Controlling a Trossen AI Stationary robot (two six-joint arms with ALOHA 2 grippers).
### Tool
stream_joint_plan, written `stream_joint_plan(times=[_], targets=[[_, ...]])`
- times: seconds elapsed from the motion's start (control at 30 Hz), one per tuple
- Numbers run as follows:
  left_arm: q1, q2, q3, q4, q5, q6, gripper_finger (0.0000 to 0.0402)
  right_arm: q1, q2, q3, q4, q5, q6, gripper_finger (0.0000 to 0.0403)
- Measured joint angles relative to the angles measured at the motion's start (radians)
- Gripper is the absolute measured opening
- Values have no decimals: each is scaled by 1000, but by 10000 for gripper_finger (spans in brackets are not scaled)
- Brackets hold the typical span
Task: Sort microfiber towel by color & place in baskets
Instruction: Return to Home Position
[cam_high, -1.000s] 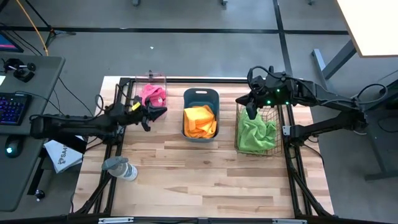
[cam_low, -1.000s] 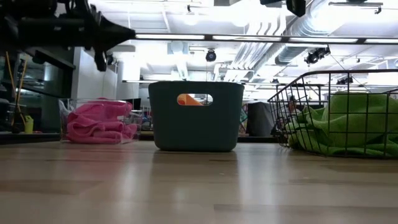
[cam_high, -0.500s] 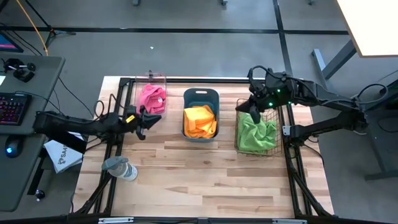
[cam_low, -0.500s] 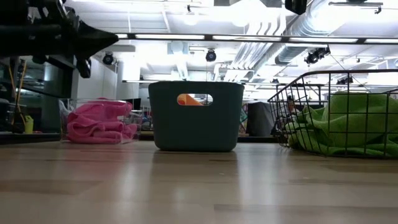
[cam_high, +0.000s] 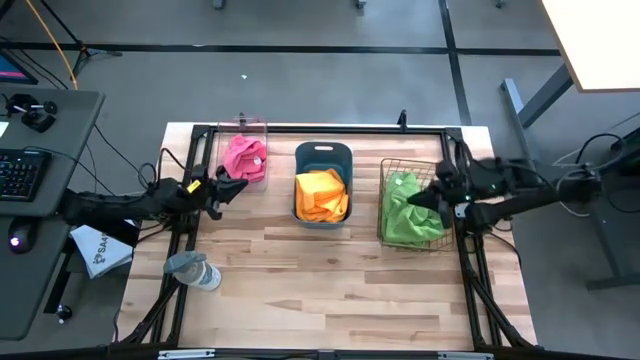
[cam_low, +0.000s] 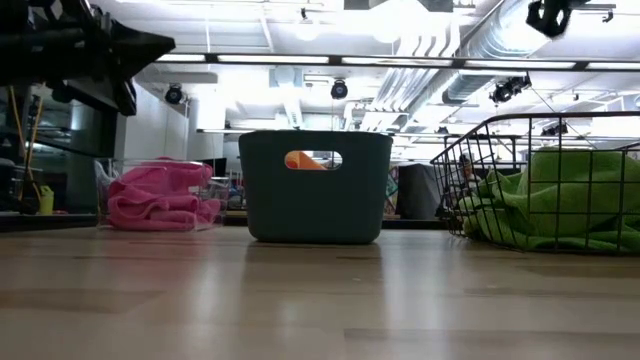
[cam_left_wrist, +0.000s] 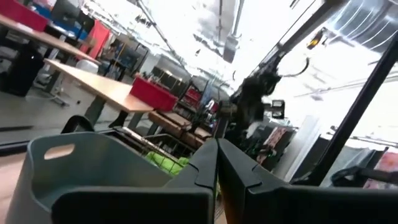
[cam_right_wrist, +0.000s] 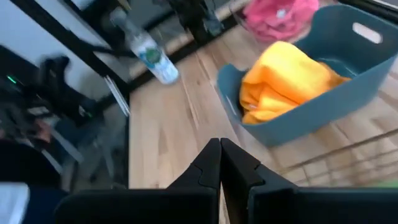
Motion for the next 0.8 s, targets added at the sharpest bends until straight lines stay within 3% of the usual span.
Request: stream_joint_plan(times=[0.2, 0.33, 0.6, 0.8], targets=[[0, 3, 0, -12, 0, 33, 0, 80, -209, -400, 396, 35, 60, 0], [0, 4, 0, -13, 0, 43, 0, 89, -297, -587, 593, 35, 39, 0], [0, 4, 0, -13, 0, 43, 0, 5, -422, -780, 872, 29, -65, 0], [-1, 2, 0, -13, 0, 43, 0, -47, -490, -923, 1081, -56, -56, 0]])
